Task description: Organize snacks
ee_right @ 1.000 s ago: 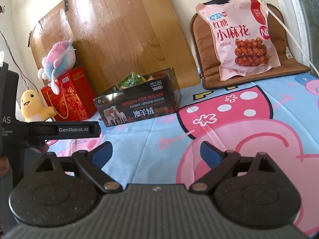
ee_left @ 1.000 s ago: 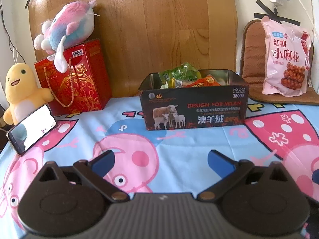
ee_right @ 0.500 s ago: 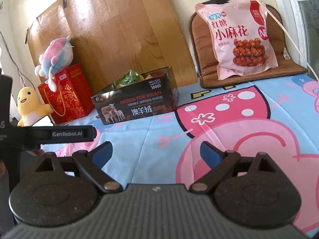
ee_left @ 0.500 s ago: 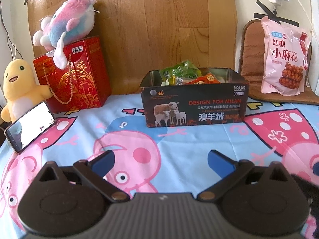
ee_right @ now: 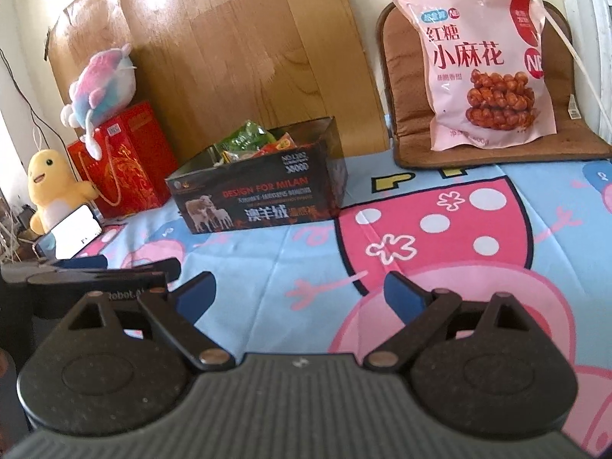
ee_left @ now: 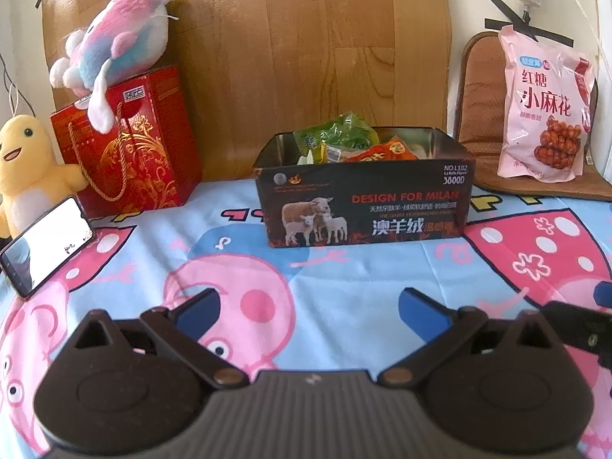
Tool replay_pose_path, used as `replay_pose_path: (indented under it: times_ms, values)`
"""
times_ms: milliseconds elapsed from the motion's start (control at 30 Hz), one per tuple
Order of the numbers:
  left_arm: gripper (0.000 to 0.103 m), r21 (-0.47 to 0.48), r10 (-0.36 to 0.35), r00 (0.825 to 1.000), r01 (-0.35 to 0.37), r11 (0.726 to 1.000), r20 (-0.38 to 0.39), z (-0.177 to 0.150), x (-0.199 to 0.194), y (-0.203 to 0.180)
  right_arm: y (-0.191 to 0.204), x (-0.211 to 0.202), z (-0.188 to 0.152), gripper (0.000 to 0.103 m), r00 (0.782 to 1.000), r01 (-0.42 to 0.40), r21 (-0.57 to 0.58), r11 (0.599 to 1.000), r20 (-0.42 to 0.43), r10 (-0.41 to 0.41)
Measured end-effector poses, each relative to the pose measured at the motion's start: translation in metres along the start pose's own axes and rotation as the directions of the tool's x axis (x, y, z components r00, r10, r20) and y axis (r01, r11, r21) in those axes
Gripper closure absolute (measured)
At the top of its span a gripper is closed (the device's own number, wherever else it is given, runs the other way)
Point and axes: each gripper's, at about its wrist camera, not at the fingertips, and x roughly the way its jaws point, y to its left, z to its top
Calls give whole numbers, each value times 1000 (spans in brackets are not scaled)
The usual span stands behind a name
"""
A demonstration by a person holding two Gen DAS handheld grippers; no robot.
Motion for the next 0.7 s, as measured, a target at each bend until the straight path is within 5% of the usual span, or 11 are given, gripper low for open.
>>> replay_pose_path:
  times_ms: [533, 700]
  values:
    - [0, 21, 44, 999, -44, 999, -18, 2, 23, -10, -6, 16, -4, 7, 997, -14, 103, 995, 80, 6]
    - [0, 30, 69, 998, -70, 997, 4, 5, 46, -9, 5, 41, 4, 7, 989, 31, 11, 999, 146, -32]
